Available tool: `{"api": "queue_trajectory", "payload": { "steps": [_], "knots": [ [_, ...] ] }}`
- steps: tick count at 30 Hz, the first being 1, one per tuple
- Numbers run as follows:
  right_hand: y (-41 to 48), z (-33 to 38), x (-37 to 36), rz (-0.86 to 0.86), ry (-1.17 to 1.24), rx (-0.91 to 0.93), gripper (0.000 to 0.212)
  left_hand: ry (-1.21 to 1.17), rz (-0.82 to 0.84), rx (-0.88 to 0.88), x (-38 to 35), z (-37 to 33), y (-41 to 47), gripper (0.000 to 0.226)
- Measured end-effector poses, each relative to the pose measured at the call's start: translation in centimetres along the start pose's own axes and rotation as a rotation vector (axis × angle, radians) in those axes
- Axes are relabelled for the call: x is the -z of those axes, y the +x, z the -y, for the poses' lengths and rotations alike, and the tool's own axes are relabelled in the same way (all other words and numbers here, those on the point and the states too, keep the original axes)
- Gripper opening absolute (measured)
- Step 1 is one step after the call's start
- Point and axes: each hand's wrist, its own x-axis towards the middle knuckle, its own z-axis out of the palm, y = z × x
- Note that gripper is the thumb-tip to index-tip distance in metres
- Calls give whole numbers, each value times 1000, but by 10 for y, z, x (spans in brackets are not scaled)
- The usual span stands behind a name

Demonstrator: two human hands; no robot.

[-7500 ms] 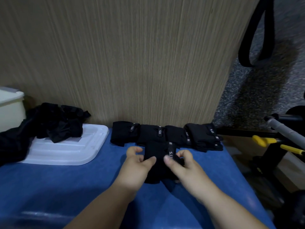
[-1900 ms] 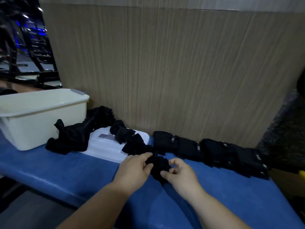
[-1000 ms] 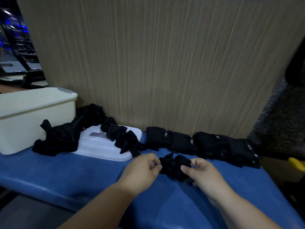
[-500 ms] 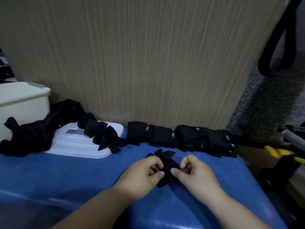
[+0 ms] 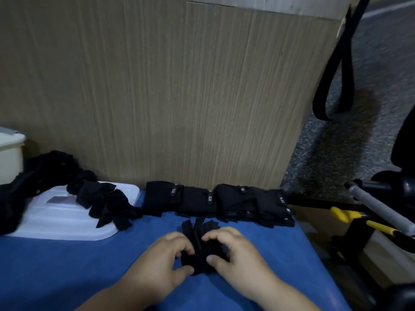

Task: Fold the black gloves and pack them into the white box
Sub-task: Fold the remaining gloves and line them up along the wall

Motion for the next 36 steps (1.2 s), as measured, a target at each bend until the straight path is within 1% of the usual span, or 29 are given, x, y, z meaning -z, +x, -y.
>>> {"api": "queue_trajectory", "payload": {
  "steps": [2,8,11,16,20,23,28,33,36],
  "knots": [
    [-1,0,1,-2,-1,0,34,-1,-17,13,-1,1,1,23],
    [-1,0,2,-16,22,36,27,-54,-142,64,-2,-3,1,24],
    [0,1,2,5,33,39,28,-93,-189,111,0,-5,1,23],
    [0,1,3,64,39,66,30,-151,-200,163,2,-7,-3,23],
    [-2,1,7,141,109,61,34,-112,-212,188,2,-8,-6,22],
    [-2,2,8,162,126,61,35,-61,-214,204,3,-9,-7,23],
    [-2,2,1,115,114,28,29,-1,-208,209,3,-13,-9,23],
    [-1,0,-5,-22,4,-46,27,-3,-208,199,1,-16,-10,25],
    [-2,6,-6,-139,-1,-106,30,-32,-224,190,1,-18,-10,25]
  ]
}}
